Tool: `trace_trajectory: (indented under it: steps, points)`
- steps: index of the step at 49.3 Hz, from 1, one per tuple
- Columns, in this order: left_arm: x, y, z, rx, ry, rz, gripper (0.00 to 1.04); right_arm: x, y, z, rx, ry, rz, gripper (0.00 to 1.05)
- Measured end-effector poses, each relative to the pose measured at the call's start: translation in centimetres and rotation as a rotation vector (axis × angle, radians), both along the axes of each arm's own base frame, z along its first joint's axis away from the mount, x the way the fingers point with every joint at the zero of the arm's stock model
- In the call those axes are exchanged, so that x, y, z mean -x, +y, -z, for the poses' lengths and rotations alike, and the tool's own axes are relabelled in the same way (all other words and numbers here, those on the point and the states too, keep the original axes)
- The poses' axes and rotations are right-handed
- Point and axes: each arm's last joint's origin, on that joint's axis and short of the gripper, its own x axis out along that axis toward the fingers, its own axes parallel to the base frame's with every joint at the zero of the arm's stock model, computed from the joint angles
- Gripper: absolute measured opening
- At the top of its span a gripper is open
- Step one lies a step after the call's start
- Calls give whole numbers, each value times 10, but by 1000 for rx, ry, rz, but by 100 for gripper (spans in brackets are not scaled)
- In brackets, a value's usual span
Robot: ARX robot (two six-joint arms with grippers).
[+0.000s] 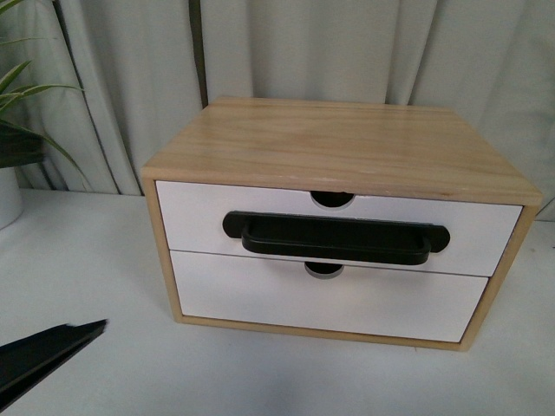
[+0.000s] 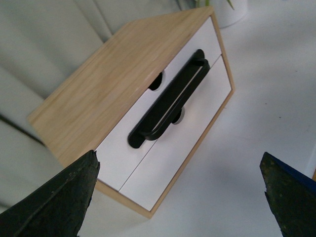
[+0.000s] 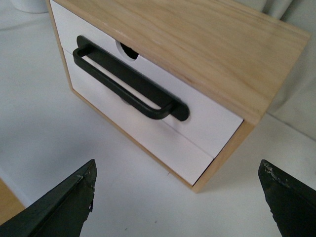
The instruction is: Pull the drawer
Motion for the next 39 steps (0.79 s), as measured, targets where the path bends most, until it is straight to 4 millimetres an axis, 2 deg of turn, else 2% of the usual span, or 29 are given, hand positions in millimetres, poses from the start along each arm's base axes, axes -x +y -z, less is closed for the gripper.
trace_trajectory:
  steps: [5,12,20,39]
  points:
    - [-24,-15,3,-124,61,145,99,-24,11,-5,91,-57,-44,96]
    - [-49,-26,6,-254,85,217,99,-40,21,2,149,-61,-113,96]
    - [-70,-40,3,-362,67,258,99,-45,31,7,219,-85,-212,96]
    - [-103,-76,9,-517,60,322,99,-50,54,15,370,-112,-406,96]
